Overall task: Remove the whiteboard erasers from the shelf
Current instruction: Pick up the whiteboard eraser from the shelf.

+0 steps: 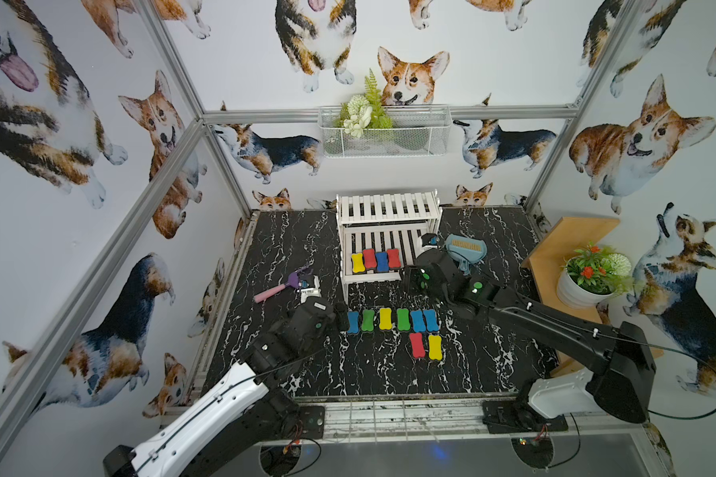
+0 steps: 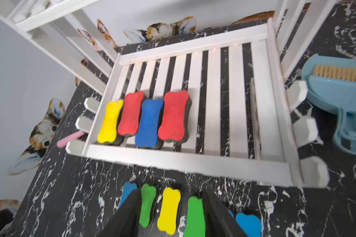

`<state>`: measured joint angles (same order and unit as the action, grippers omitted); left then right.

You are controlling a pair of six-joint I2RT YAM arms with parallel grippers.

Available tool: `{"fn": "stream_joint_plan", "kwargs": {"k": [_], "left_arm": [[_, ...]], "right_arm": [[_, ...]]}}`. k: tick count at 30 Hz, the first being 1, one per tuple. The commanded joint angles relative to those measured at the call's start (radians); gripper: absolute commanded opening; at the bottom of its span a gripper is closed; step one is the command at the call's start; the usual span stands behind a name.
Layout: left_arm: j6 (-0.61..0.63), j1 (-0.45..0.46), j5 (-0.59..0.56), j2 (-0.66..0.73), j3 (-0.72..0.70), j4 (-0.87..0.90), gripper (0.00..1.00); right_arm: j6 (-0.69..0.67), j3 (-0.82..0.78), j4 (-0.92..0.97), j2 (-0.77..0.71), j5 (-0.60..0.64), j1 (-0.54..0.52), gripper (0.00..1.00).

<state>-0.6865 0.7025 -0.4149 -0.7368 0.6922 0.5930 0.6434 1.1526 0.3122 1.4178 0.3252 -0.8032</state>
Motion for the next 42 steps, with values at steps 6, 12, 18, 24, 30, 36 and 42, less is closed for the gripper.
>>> {"fn": "stream_joint_plan", "kwargs": {"k": [6,12,18,24,30,36,42], "left_arm": [[-0.011,-0.001,-0.005,0.012,0.001,0.006,0.99],[-0.016,0.000,-0.010,0.026,0.000,0.017,0.99],[-0.016,-0.003,-0.015,0.029,0.001,0.024,0.99],[-0.018,-0.002,-0.016,0.027,0.000,0.021,0.99],[-0.019,-0.003,-0.016,0.027,-0.005,0.017,0.99],[-0.020,-0.002,-0.010,0.022,-0.005,0.011,0.99],[-0.021,-0.003,-0.014,0.031,-0.008,0.013,0.99]], "right_arm": [[-0.115,0.150,-0.064,0.174,-0.054,0.077,0.51],[-0.091,0.158,-0.080,0.236,-0.087,0.100,0.51],[-0.081,0.144,-0.093,0.276,-0.102,0.112,0.50],[-0.055,0.101,-0.086,0.273,-0.089,0.125,0.47],[-0.043,0.061,-0.076,0.220,-0.077,0.146,0.46],[-0.097,0.128,-0.067,0.221,-0.097,0.147,0.51],[-0.108,0.172,-0.050,0.255,-0.103,0.145,0.62]]}}
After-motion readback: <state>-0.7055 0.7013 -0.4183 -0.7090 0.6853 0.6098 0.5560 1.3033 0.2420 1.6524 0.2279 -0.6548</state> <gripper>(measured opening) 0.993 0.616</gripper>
